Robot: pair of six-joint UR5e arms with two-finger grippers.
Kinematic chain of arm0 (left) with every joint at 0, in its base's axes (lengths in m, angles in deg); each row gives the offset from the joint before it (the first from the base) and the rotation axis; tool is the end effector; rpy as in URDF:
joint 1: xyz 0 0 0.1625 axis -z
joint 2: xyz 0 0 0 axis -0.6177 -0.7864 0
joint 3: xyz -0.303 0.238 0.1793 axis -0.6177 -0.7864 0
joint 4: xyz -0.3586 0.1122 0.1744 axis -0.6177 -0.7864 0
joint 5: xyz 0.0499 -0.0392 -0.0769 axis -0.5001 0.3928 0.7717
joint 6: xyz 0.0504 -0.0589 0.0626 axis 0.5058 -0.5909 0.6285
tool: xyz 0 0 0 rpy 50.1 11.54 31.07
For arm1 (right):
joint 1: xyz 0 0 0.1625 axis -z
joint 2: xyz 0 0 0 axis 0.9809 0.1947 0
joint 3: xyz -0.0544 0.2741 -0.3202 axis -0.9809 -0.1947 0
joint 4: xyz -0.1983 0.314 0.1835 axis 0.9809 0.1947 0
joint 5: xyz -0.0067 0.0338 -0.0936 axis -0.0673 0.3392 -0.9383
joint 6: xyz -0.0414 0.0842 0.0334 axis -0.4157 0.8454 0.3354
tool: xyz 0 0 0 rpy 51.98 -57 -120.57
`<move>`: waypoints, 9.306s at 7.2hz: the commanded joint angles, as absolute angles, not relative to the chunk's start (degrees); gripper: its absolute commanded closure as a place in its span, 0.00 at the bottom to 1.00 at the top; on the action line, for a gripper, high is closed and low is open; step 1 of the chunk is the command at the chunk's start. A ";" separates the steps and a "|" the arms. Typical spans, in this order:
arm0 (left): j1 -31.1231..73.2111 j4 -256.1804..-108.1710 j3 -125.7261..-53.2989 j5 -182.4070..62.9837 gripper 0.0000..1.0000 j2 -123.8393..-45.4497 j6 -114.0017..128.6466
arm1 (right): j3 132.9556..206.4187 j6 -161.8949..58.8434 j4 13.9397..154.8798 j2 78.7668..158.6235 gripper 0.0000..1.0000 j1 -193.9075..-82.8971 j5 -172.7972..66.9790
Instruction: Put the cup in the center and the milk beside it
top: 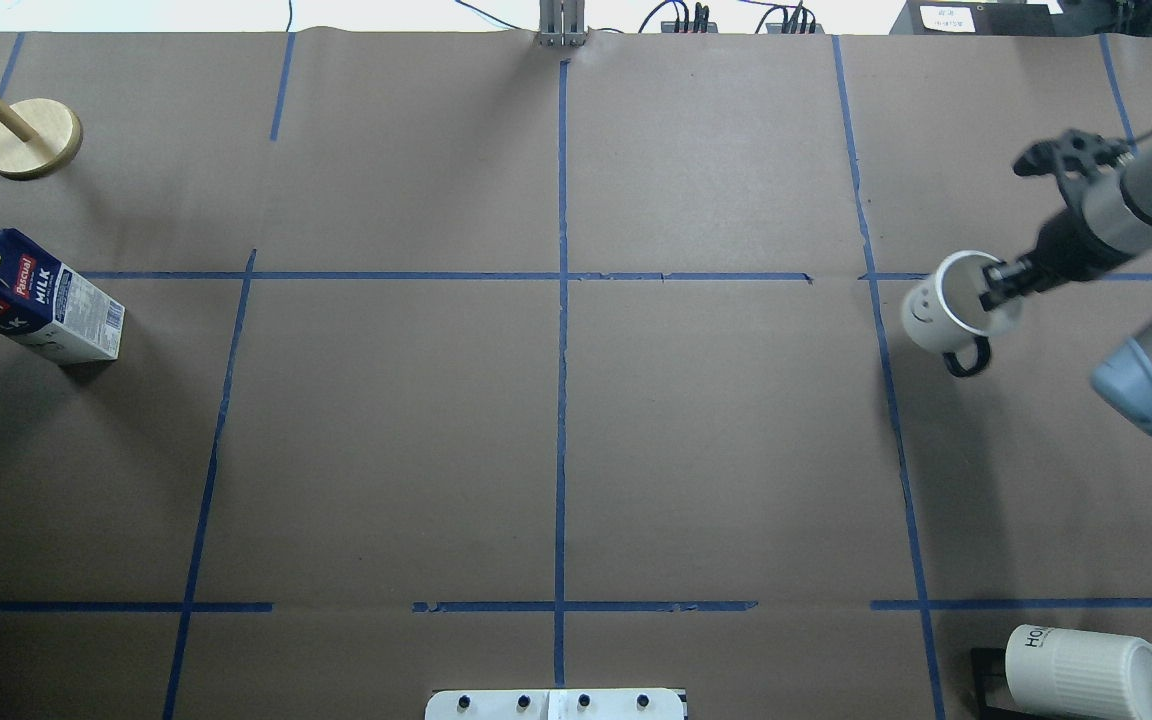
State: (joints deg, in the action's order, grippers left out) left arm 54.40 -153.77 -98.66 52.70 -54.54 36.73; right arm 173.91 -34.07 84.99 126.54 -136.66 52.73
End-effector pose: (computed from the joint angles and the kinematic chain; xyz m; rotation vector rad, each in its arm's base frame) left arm -0.0824 -0.4079 0.6592 0.0736 0.7656 0.1843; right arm -0.2515 -0.5345 0.4597 0.0941 -0.8441 -0.1591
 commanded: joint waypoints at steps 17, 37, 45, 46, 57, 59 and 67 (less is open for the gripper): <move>54.31 -154.40 -99.18 52.70 0.00 -55.46 36.38 | 167.88 -22.41 103.62 101.65 0.01 -136.56 49.04; 28.21 -162.75 -99.97 48.22 0.24 -71.03 -12.40 | 173.81 -84.73 103.38 141.96 0.00 -167.45 56.96; 11.40 -139.28 -97.71 42.02 0.56 -108.14 -32.79 | 173.55 -84.55 103.38 142.32 0.00 -167.45 57.05; 7.94 -139.37 -93.86 39.37 0.56 -113.86 -37.32 | 173.55 -84.46 103.38 142.32 0.00 -167.45 57.05; 2.45 -146.67 -81.34 36.26 0.00 -120.51 -40.70 | 173.72 -84.20 103.38 142.40 0.00 -167.45 57.05; 5.68 -146.32 -81.95 36.87 0.00 -120.51 -38.96 | 173.63 -82.28 103.46 142.40 0.00 -167.45 57.22; 36.94 -142.27 -93.99 52.67 0.00 -83.40 22.92 | 173.81 -78.57 103.38 145.30 0.00 -168.50 58.10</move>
